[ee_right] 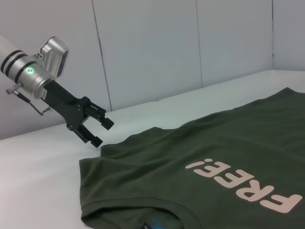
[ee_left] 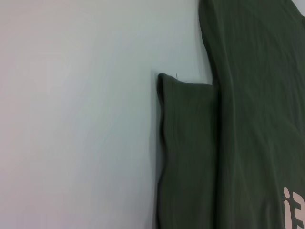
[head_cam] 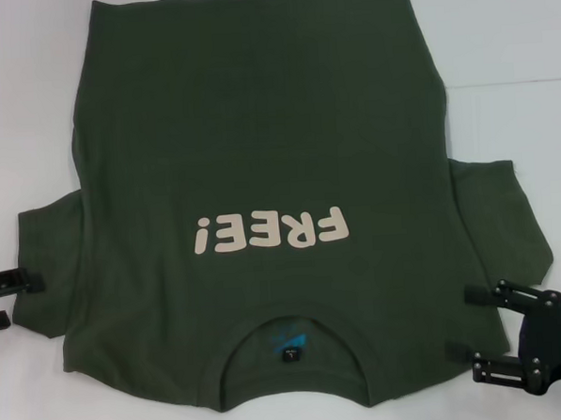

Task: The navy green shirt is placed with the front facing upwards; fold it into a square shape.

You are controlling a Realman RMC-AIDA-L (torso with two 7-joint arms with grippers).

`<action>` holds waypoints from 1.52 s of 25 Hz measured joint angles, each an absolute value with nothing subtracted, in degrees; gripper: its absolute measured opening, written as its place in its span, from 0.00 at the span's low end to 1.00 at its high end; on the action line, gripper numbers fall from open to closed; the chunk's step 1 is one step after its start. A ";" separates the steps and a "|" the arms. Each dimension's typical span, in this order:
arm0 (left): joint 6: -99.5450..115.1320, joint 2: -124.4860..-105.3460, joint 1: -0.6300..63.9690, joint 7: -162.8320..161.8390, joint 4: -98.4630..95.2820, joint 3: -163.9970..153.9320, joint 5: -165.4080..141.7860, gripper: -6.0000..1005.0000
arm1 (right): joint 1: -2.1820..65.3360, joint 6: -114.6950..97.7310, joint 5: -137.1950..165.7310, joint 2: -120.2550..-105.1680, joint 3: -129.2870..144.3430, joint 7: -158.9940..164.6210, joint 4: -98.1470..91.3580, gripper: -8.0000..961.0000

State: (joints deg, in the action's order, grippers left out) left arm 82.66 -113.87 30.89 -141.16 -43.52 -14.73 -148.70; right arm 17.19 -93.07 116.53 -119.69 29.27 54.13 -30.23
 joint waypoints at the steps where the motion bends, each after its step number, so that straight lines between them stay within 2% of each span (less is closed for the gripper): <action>1: 82.60 -113.90 30.95 -141.29 -43.50 -14.92 -148.71 0.90 | 17.16 -93.07 116.54 -119.69 29.27 54.13 -30.23 0.87; 18: 81.55 -114.03 31.64 -142.20 -42.78 -16.65 -148.71 0.90 | 16.75 -93.22 116.54 -119.69 29.30 54.20 -30.23 0.87; 38: 81.62 -113.26 33.23 -142.47 -43.10 -16.70 -152.21 0.90 | 16.79 -93.25 116.54 -119.69 29.29 54.23 -30.23 0.87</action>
